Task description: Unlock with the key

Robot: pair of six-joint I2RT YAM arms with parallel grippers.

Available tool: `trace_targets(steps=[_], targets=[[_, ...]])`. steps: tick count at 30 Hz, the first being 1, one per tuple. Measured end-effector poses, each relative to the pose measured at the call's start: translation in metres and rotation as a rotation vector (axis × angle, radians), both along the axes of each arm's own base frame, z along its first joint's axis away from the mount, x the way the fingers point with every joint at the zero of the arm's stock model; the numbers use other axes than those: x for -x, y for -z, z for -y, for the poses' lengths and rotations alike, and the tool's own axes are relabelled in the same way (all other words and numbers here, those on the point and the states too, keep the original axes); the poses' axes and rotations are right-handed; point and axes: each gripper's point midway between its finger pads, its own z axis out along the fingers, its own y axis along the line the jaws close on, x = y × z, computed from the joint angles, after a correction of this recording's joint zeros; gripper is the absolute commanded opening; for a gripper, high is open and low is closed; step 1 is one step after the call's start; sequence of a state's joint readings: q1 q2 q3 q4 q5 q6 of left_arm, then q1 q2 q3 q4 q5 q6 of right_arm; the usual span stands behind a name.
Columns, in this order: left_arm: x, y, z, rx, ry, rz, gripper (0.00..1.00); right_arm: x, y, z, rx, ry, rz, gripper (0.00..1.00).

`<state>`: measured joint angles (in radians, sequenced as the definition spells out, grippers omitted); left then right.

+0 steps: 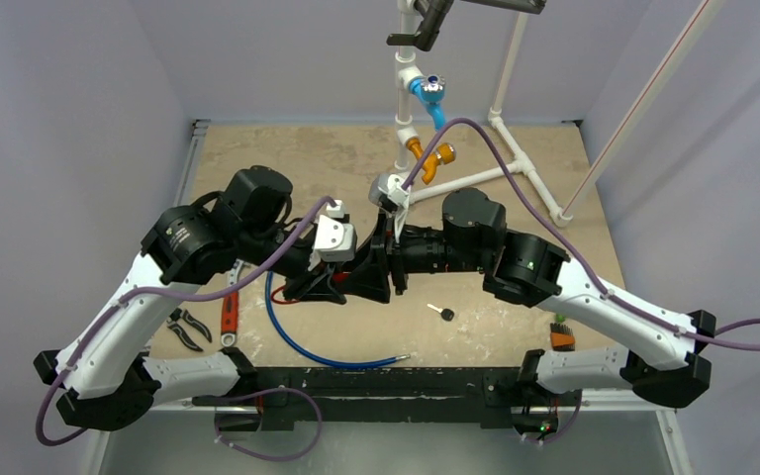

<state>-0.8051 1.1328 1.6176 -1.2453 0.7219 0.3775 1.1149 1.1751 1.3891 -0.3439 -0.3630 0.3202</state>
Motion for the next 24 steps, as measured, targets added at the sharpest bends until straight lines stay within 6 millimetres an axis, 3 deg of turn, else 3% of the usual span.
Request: trace_targets(steps=[2,5,11,12,14,15,20,24], targets=[[-0.001,0.002,0.0,-0.011,-0.005,-0.011,0.0,0.0,0.004,-0.002,0.01,-0.005,-0.006,0.31],[-0.001,0.003,-0.001,-0.015,-0.006,-0.016,0.0,0.0,0.005,-0.003,0.014,-0.008,-0.011,0.0],[0.0,0.002,-0.003,-0.02,-0.009,-0.027,0.0,0.002,0.004,-0.003,0.01,-0.021,-0.001,0.0],[0.0,0.002,-0.003,-0.021,-0.011,-0.026,0.11,0.002,0.004,-0.003,0.009,-0.021,0.0,0.0],[-0.001,0.001,-0.003,-0.02,-0.012,-0.024,0.45,0.002,0.003,-0.002,0.003,-0.018,0.003,0.0],[-0.002,0.0,-0.002,-0.022,-0.015,-0.023,0.51,0.002,0.002,-0.002,0.0,-0.017,0.004,0.0],[-0.017,-0.01,-0.002,-0.025,-0.06,0.037,0.67,0.003,0.005,0.002,0.007,-0.009,-0.02,0.0],[-0.022,-0.016,-0.01,-0.028,-0.087,0.086,0.68,0.004,0.009,0.006,0.014,0.005,-0.03,0.0]])
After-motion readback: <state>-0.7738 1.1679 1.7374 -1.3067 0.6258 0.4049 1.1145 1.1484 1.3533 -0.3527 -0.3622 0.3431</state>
